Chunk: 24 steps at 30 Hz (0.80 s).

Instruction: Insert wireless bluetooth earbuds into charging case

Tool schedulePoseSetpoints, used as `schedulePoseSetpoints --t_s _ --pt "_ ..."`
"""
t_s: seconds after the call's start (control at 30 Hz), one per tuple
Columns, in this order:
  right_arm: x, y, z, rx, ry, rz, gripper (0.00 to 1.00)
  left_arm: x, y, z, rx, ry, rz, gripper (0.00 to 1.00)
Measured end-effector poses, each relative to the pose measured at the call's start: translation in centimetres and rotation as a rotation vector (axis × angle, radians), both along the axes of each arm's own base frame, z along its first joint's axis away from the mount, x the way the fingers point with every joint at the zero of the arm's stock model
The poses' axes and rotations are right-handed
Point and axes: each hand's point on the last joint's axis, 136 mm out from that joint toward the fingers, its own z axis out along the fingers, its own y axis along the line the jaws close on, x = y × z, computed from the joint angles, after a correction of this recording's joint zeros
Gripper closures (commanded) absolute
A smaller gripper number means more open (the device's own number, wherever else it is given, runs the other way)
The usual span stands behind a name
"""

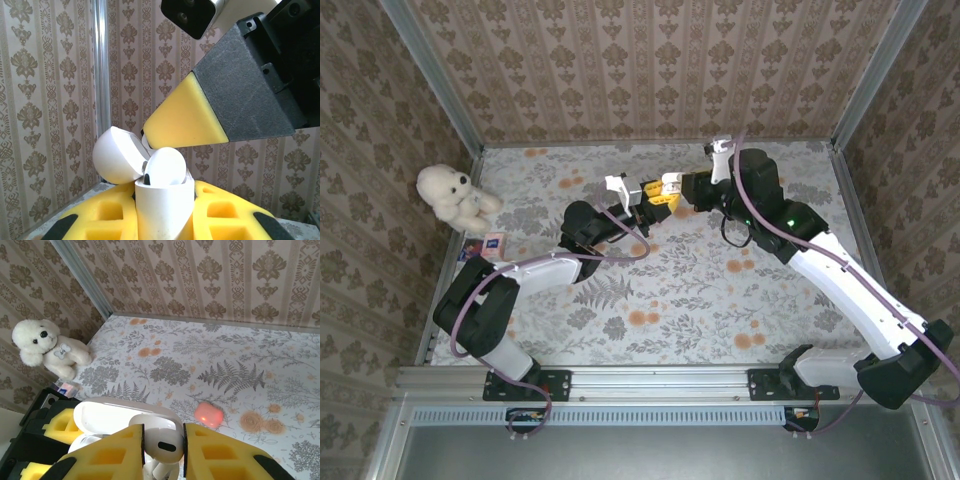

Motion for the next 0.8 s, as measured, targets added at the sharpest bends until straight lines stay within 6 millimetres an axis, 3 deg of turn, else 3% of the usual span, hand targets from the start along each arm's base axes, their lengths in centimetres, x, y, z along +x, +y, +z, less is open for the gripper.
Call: schedulePoseSetpoints --t_s 0.47,0.8 --pt "-0.7 0.9 -1.0 -0.157 -0.078 0.000 0.76 0.3 -0.1 -0.3 0.007 0.008 0.003 1.00" --pt "-0.5 0.6 -1.0 -0.143 -0.068 -0.037 0.52 0.4 -0.2 -0.5 0.009 0.012 0.004 1.00"
